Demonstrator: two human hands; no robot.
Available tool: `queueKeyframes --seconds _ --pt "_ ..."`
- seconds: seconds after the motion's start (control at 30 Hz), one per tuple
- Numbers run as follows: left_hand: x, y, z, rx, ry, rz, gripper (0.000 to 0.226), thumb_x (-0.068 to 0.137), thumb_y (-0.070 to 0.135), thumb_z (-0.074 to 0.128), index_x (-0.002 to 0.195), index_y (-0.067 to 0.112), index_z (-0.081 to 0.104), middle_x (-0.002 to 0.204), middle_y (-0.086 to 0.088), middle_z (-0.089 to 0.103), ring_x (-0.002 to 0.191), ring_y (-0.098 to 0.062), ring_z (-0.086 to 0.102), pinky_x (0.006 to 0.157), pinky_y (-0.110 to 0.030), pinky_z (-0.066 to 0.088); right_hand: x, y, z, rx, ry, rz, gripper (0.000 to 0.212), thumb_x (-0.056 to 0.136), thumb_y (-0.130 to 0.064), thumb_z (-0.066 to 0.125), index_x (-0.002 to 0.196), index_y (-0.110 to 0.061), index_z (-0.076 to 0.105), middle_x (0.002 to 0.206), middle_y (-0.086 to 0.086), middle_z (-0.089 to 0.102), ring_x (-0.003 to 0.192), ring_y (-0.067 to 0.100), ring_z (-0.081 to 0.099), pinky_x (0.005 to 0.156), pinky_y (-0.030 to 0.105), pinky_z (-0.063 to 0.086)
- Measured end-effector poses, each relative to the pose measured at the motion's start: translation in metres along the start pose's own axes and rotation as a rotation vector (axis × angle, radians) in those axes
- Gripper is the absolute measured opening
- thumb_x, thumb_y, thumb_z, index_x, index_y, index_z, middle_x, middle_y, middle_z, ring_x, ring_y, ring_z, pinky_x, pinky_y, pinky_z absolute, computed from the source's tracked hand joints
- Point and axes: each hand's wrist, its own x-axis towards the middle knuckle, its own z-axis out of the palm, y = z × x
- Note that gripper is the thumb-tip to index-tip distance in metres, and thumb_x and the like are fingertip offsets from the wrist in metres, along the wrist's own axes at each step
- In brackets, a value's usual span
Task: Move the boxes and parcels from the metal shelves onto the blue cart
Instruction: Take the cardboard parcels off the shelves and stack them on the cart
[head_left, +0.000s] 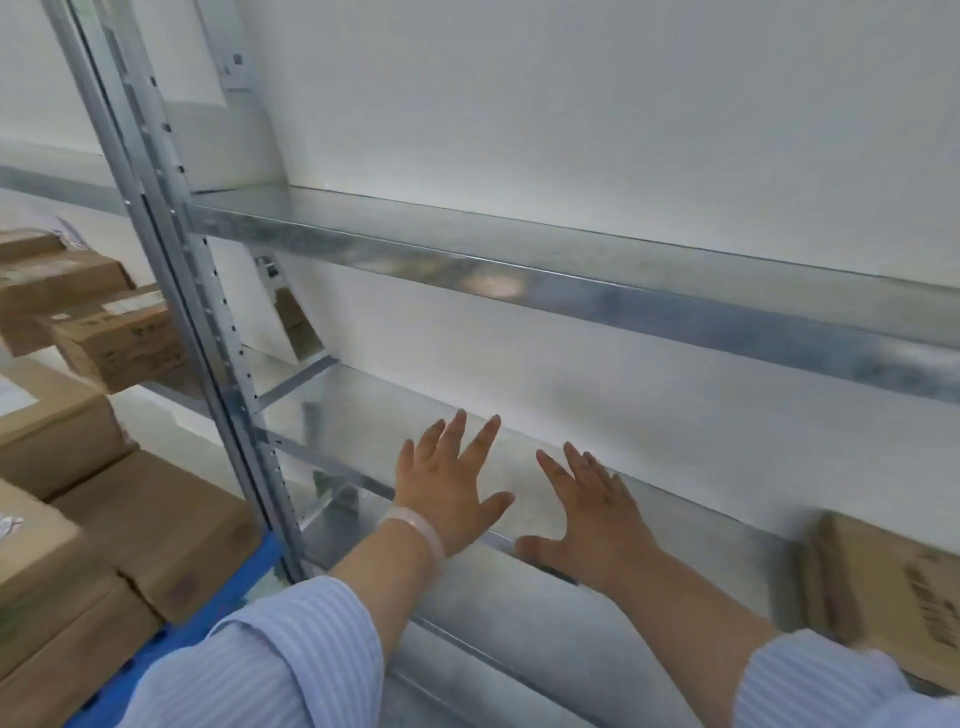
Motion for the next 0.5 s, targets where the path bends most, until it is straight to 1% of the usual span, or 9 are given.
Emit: queueKeyframes --seconds 0.17,0.27,0.33,0.4,0.43,0.47,0.5 --pt "-0.002 0.131 0.027 -0.045 -0.044 0.153 0.084 0.084 0.074 0.034 0.143 0.048 -0.020 0.161 0.003 -0.010 0.147 -0.023 -0.006 0.117 -0.049 0.002 -0.071 0.110 -0.032 -0.056 0.001 0.154 0.102 0.073 -0.083 0.043 0.149 -0.042 -0.011 0.161 -0.004 -0.018 0.147 0.018 -0.013 0.117 0.043 -0.004" --pt "-0.004 0.200 0.041 -0.091 -0.071 0.223 0.083 0.084 0.073 0.035 0.143 0.050 -0.019 0.161 0.003 -0.010 0.147 -0.023 -0.006 0.116 -0.048 -0.001 -0.114 0.168 -0.040 -0.057 0.018 0.236 0.101 0.073 -0.081 0.043 0.148 -0.044 -0.013 0.160 -0.006 -0.018 0.147 0.018 -0.014 0.117 0.044 -0.003" --pt "-0.007 0.243 0.050 -0.123 -0.083 0.269 0.082 0.085 0.073 0.035 0.144 0.050 -0.017 0.161 0.003 -0.009 0.147 -0.022 -0.005 0.116 -0.047 -0.001 -0.141 0.202 -0.045 -0.041 0.033 0.316 0.100 0.071 -0.079 0.045 0.148 -0.044 -0.009 0.162 -0.004 -0.011 0.148 0.019 -0.009 0.119 0.044 0.001" --pt "-0.013 0.280 0.060 -0.141 -0.120 0.312 0.081 0.085 0.072 0.034 0.144 0.050 -0.016 0.161 0.004 -0.009 0.147 -0.021 -0.005 0.115 -0.047 -0.001 -0.164 0.231 -0.052 -0.050 0.061 0.390 0.096 0.068 -0.074 0.044 0.148 -0.039 0.004 0.161 0.002 0.006 0.148 0.022 0.005 0.118 0.048 0.013" --pt "-0.016 0.295 0.065 -0.146 -0.147 0.330 0.080 0.085 0.072 0.034 0.144 0.050 -0.015 0.161 0.004 -0.009 0.147 -0.021 -0.006 0.115 -0.046 -0.002 -0.173 0.244 -0.055 -0.055 0.076 0.420 0.094 0.068 -0.073 0.044 0.147 -0.036 0.009 0.160 0.002 0.012 0.147 0.022 0.009 0.117 0.048 0.017" --pt "-0.019 0.308 0.069 -0.146 -0.174 0.344 0.079 0.086 0.071 0.034 0.145 0.049 -0.015 0.161 0.004 -0.010 0.147 -0.021 -0.006 0.116 -0.046 -0.002 -0.183 0.255 -0.057 -0.041 0.082 0.445 0.096 0.069 -0.074 0.044 0.149 -0.034 0.008 0.161 0.001 0.009 0.147 0.021 0.007 0.117 0.047 0.015" --pt "-0.021 0.319 0.072 -0.144 -0.197 0.353 0.078 0.086 0.071 0.033 0.145 0.049 -0.014 0.161 0.004 -0.009 0.147 -0.021 -0.006 0.116 -0.046 -0.001 -0.191 0.265 -0.059 -0.010 0.084 0.469 0.100 0.070 -0.078 0.043 0.150 -0.035 0.002 0.162 -0.002 0.002 0.148 0.018 0.001 0.119 0.045 0.009"
